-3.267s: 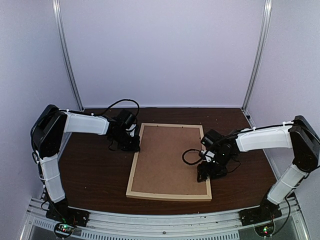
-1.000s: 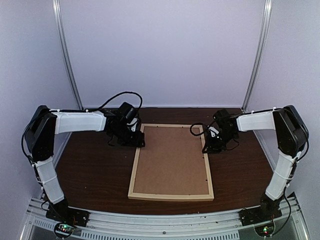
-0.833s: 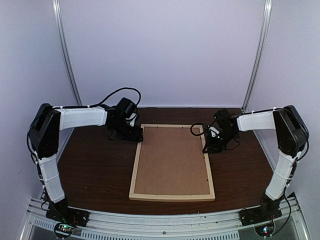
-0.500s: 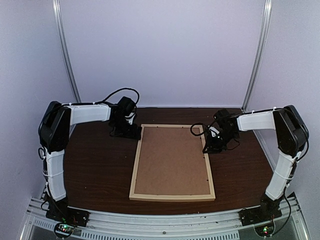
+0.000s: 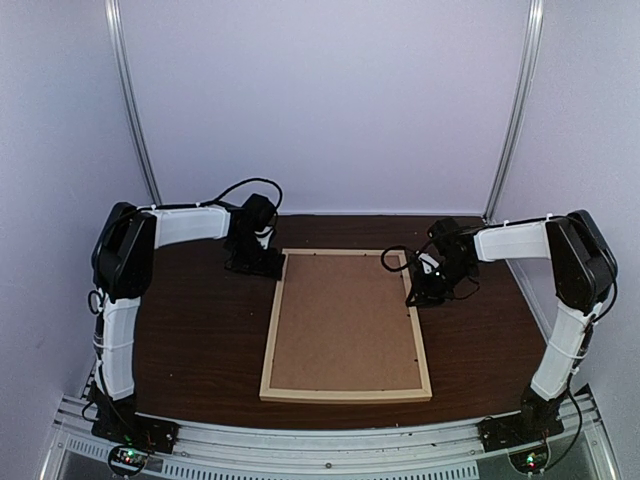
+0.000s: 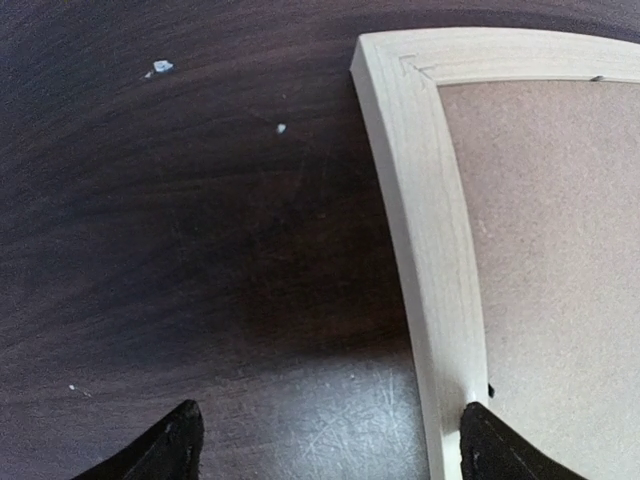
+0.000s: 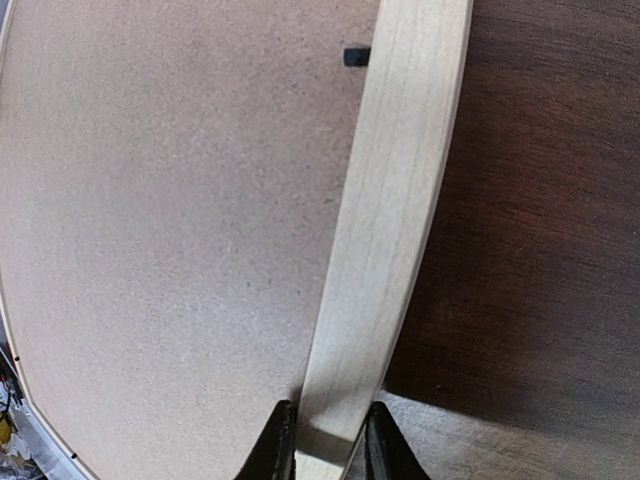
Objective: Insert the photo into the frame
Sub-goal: Press the fastener onto the backboard.
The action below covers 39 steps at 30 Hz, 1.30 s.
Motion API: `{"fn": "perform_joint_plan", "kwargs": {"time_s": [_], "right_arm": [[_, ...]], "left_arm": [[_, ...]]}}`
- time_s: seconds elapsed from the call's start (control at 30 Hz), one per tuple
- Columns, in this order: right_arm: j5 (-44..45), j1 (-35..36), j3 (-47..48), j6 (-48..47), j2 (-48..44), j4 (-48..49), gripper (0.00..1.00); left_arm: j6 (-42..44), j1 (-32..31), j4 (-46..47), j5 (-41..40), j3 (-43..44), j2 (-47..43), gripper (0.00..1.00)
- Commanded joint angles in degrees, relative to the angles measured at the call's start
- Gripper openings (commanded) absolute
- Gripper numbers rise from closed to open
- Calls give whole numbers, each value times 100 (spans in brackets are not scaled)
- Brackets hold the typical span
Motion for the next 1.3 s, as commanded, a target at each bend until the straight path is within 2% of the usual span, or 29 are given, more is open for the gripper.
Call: {"fn": "perform_joint_plan", "kwargs": {"time_s": [0.0, 0.43, 1.27], "right_arm": [[120, -36, 6, -498, 160, -222, 0], [142, -35, -39, -480, 129, -215, 0], [140, -45, -75, -415, 169, -162, 0]], "left_arm": [[45, 53, -71, -13, 214, 203, 89], [-52, 37, -71, 491, 307, 509, 86], [-275, -454, 205, 537, -189, 423, 82]]}}
